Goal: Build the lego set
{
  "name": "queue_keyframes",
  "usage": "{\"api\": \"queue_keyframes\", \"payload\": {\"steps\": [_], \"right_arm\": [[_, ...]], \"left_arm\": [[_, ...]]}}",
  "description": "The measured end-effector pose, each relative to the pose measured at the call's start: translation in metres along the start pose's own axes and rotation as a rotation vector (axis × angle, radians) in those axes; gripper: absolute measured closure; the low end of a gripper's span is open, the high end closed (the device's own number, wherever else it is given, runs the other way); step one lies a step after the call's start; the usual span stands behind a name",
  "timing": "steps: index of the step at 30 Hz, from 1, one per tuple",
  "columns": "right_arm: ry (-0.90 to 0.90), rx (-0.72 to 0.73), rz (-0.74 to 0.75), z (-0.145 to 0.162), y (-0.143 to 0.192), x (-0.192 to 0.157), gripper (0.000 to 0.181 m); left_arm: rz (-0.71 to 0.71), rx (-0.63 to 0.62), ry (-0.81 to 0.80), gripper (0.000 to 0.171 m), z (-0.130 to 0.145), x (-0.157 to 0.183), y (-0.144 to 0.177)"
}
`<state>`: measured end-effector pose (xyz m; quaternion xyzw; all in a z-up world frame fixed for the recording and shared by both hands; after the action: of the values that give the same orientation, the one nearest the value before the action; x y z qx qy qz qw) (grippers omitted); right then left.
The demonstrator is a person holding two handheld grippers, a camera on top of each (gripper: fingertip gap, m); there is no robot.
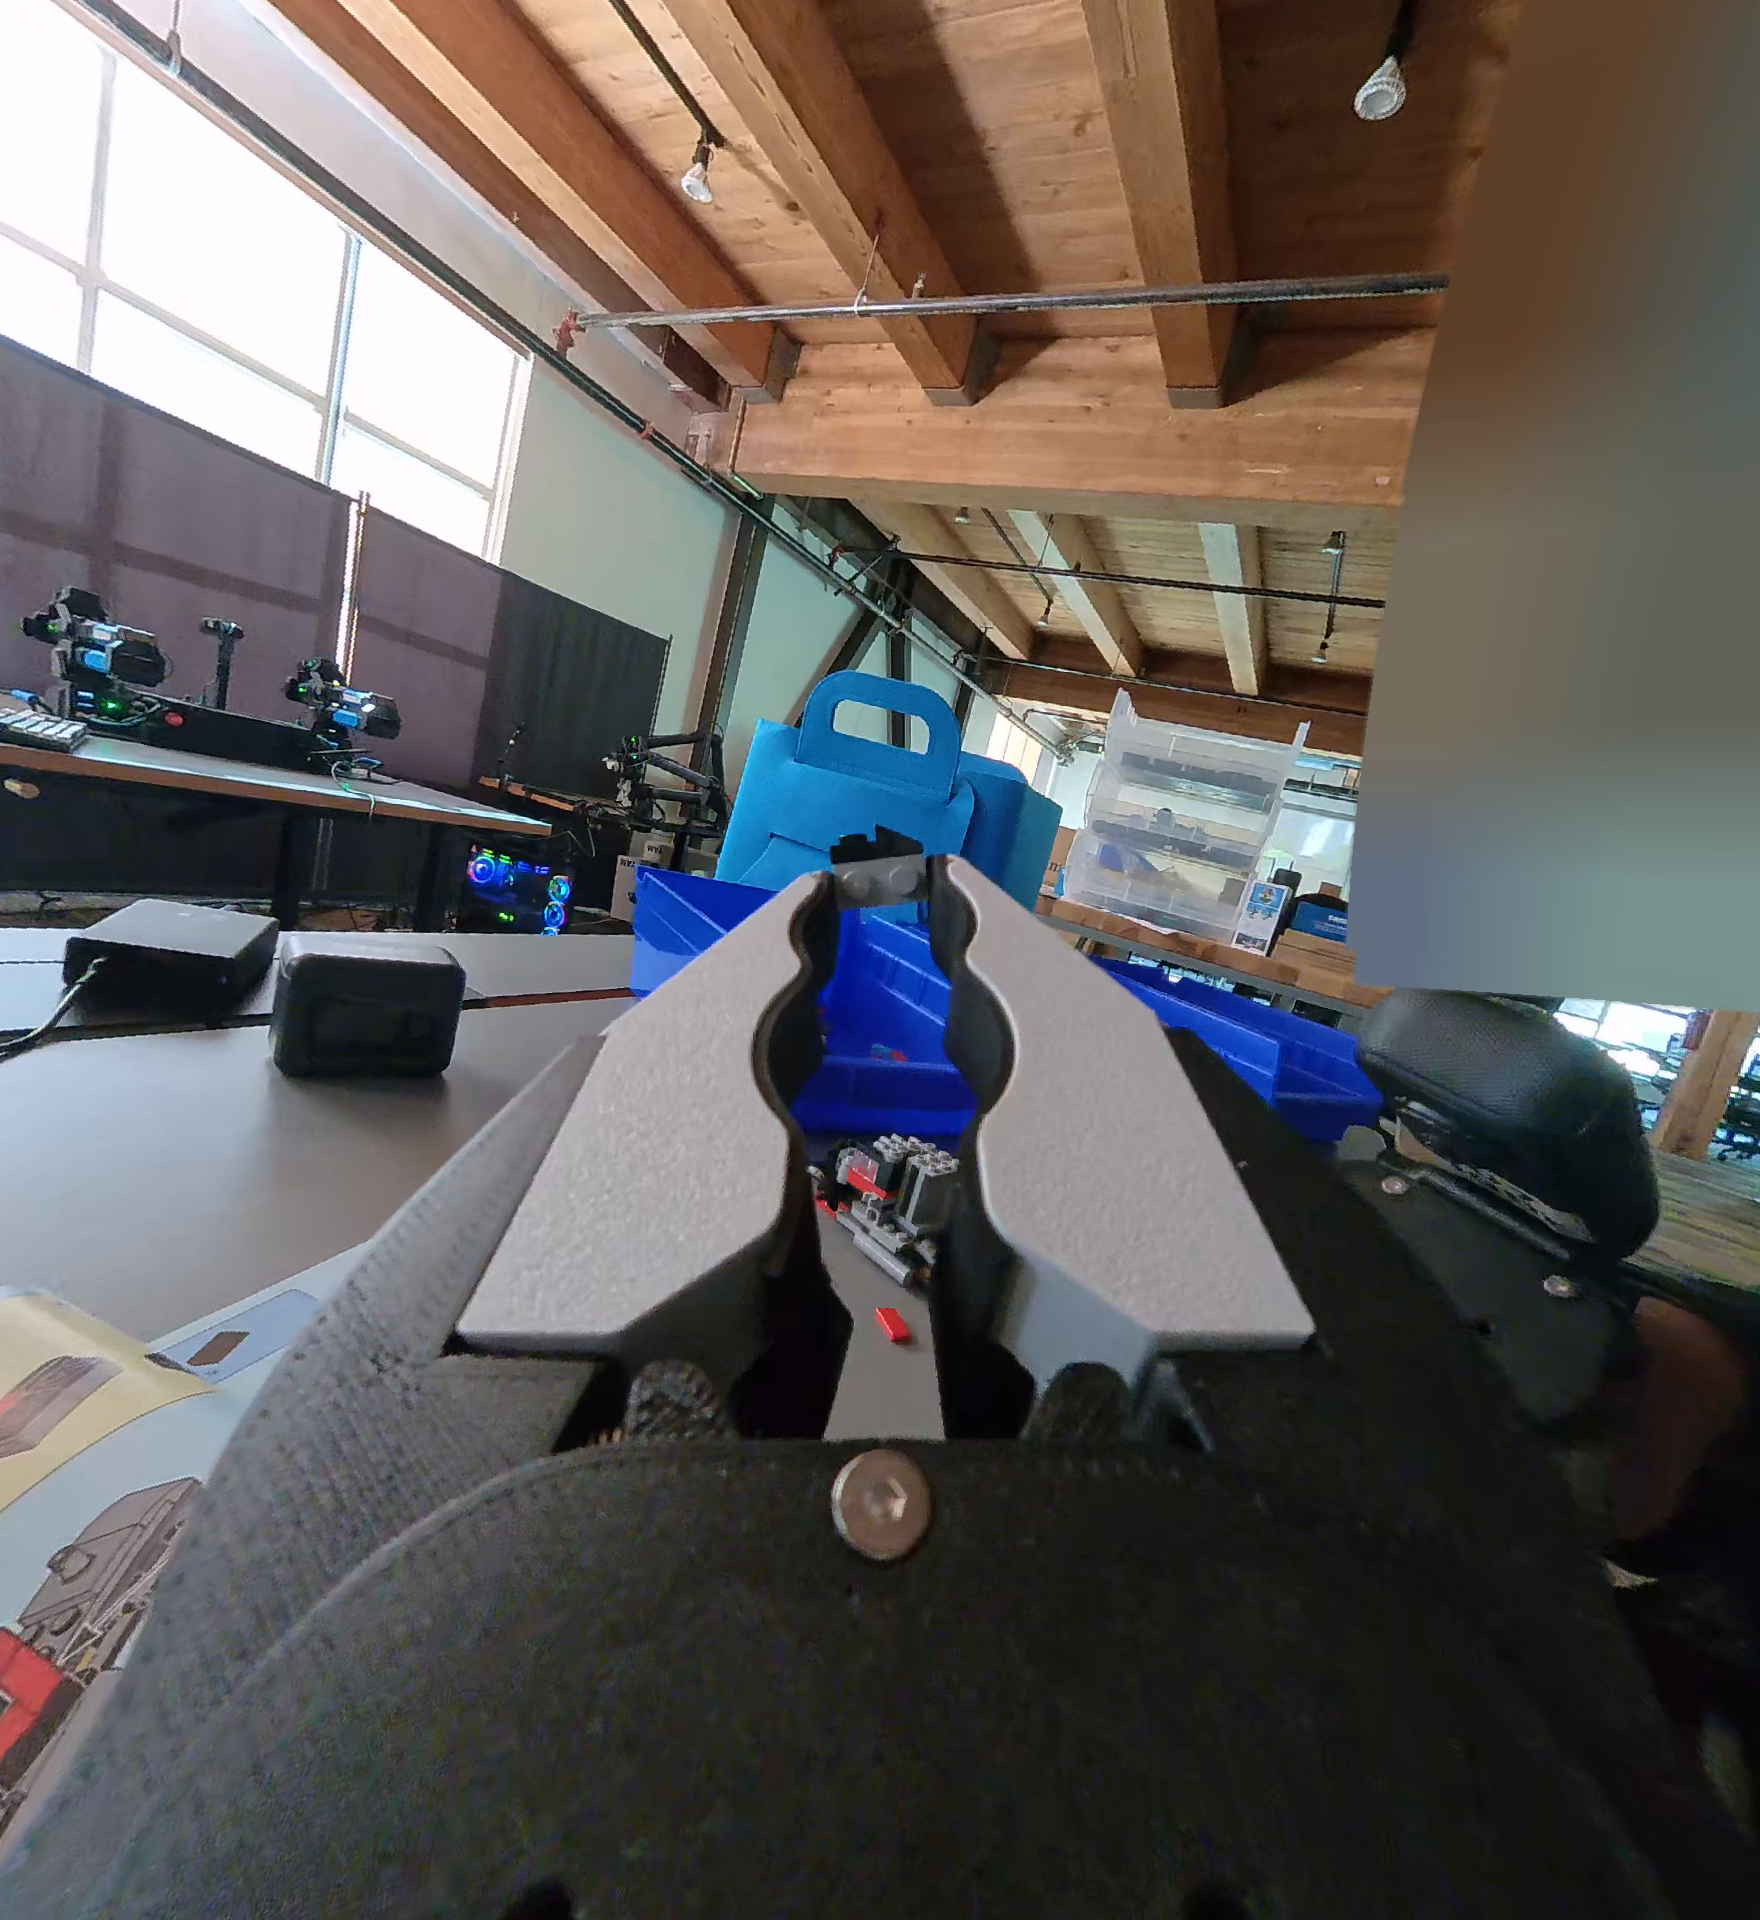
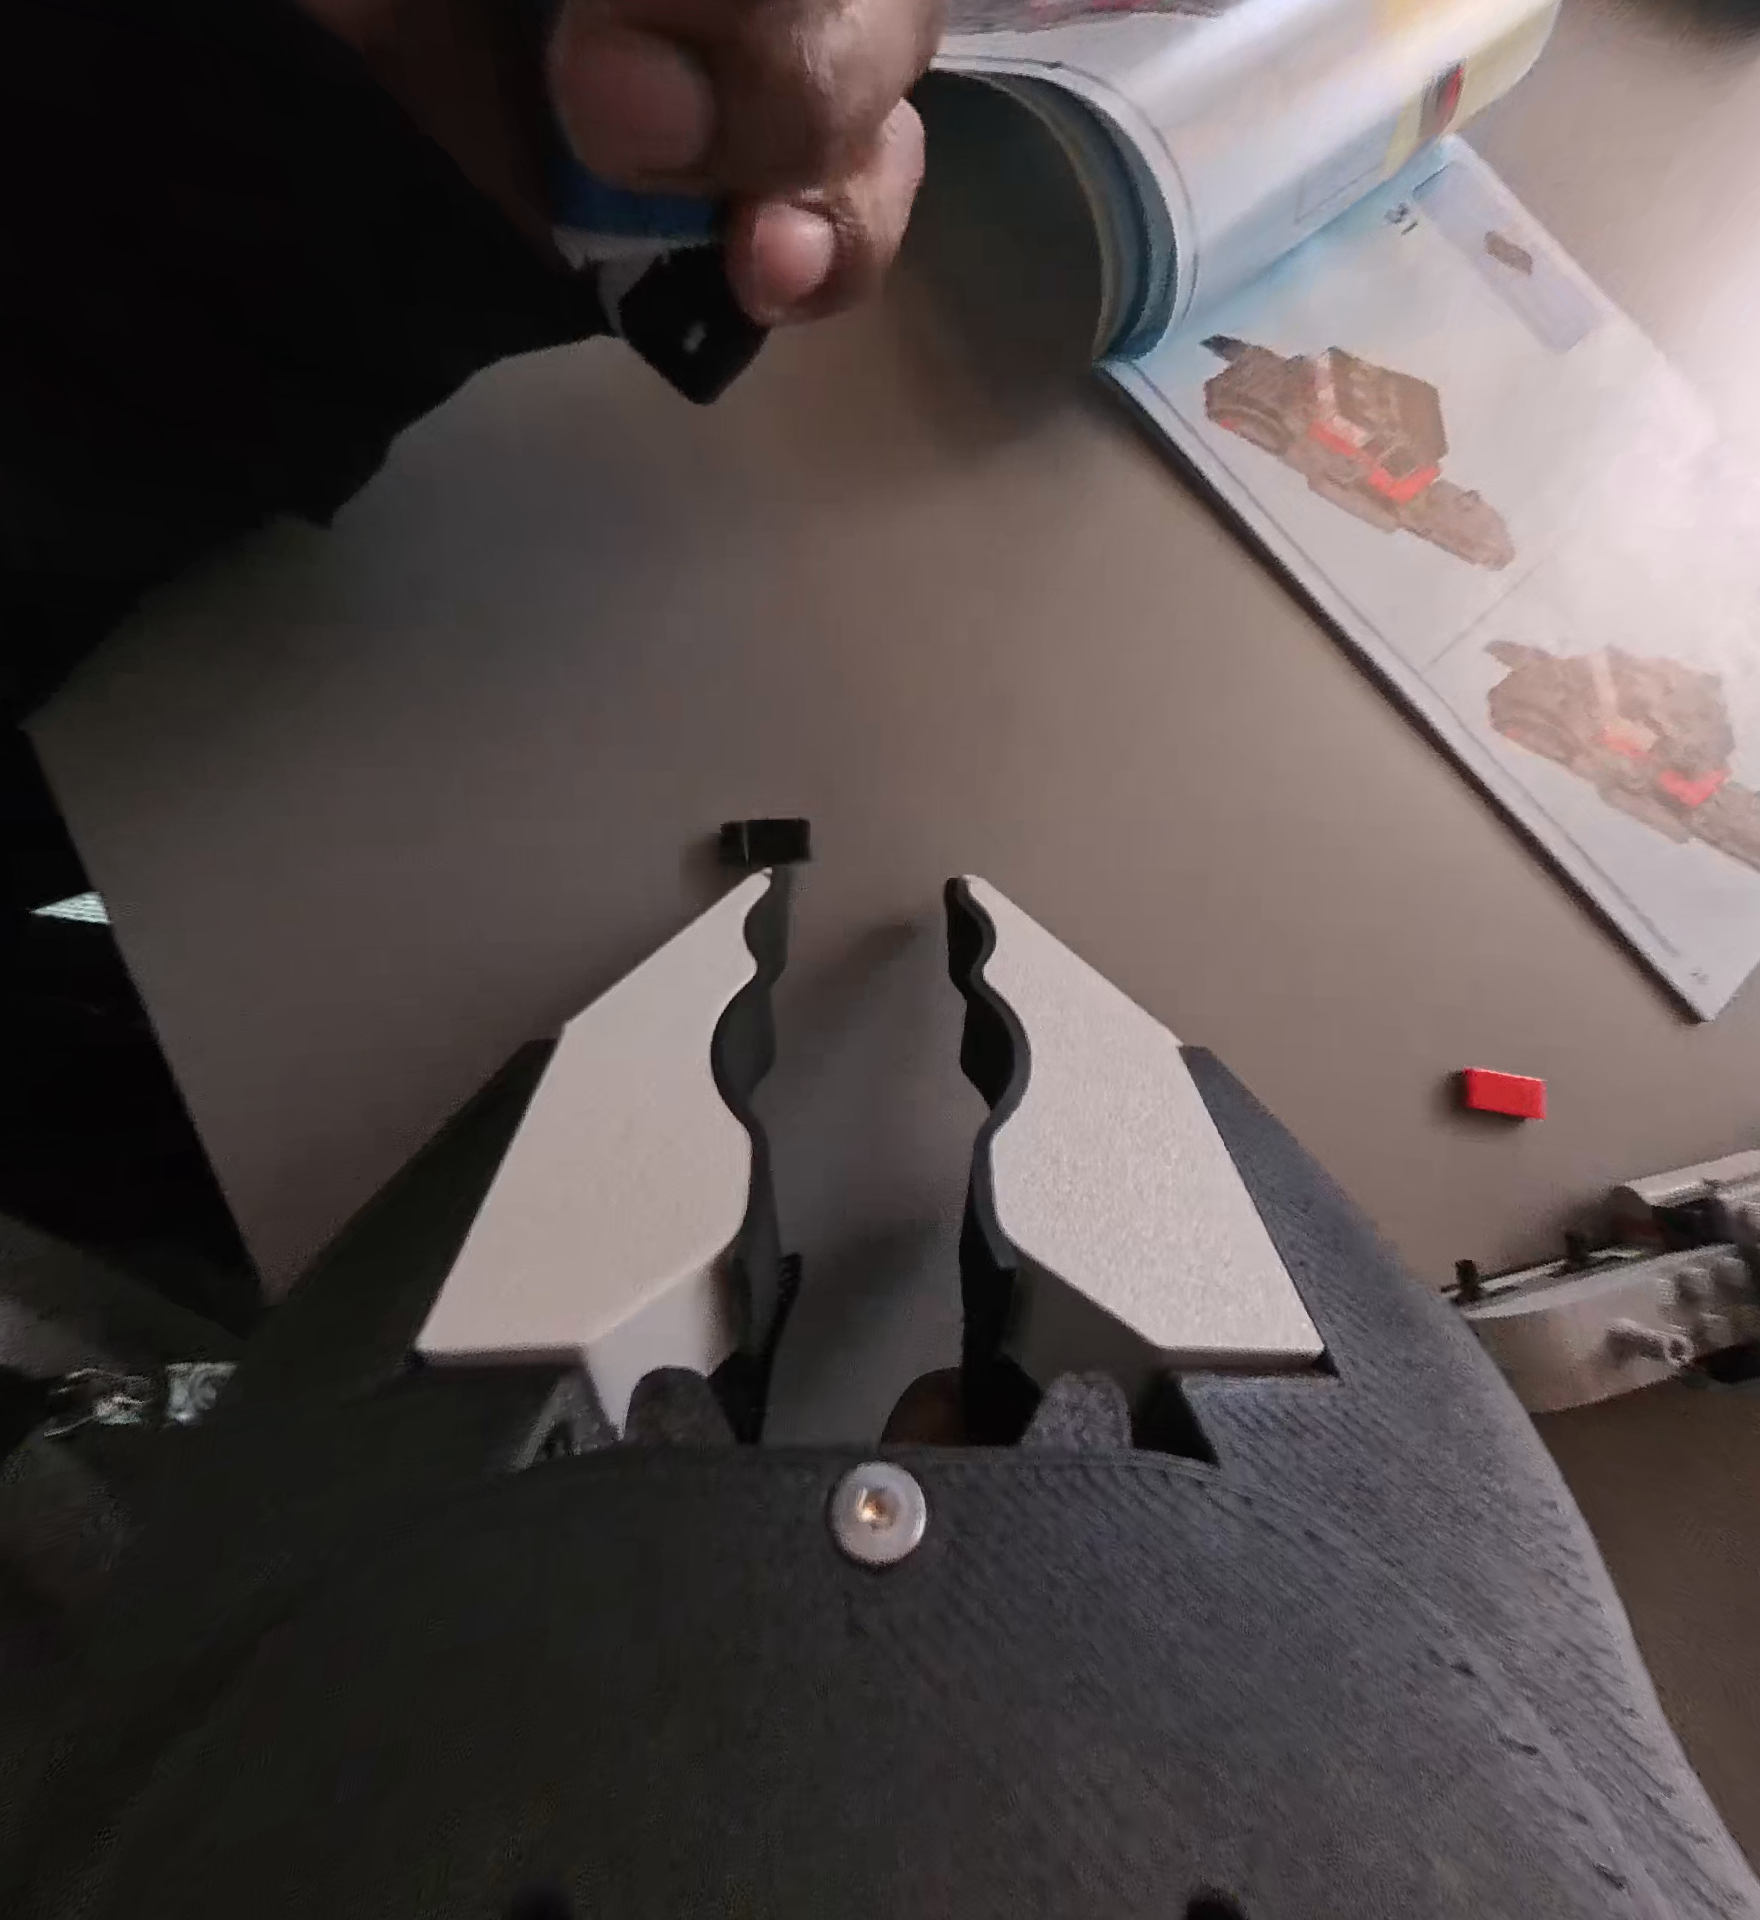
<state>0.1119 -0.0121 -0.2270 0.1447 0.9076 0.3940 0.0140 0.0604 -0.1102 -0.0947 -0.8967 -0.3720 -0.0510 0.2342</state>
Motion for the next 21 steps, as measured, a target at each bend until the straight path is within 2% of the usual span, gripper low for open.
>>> {"api": "queue_keyframes", "payload": {"steps": [4,7,13,17,21], "right_arm": [[0.082,0.026,-0.041,-0.007,-0.001,-0.001,0.15],[0.146,-0.007,-0.051,-0.011,-0.006,-0.001,0.149],[0.191,0.013,-0.015,-0.025,-0.019,0.0,0.146],[0.165,0.015,-0.121,-0.027,-0.018,-0.001,0.147],[0.076,-0.035,-0.171,-0.024,-0.018,0.0,0.157]], "left_arm": [[0.008,0.02,0.021,0.155,-0.004,-0.001,0.003],[0.009,0.025,0.026,0.155,-0.005,-0.002,0.004],[-0.001,0.039,0.022,0.154,-0.009,-0.006,0.008],[-0.003,0.051,0.029,0.154,-0.013,-0.008,0.012],[-0.002,0.054,0.029,0.154,-0.014,-0.009,0.014]]}}
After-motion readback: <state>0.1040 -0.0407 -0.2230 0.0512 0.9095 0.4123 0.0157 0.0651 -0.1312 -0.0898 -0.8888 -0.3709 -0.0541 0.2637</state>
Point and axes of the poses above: each gripper's, where its closed fingertips meet, y back along the fingers, z out of its underside, x = y × z across the jaws, the point moved 4 cm from there along y, back along the fingers, and after that the axes turned 3 degrees about -z, right-handed, at the moved point
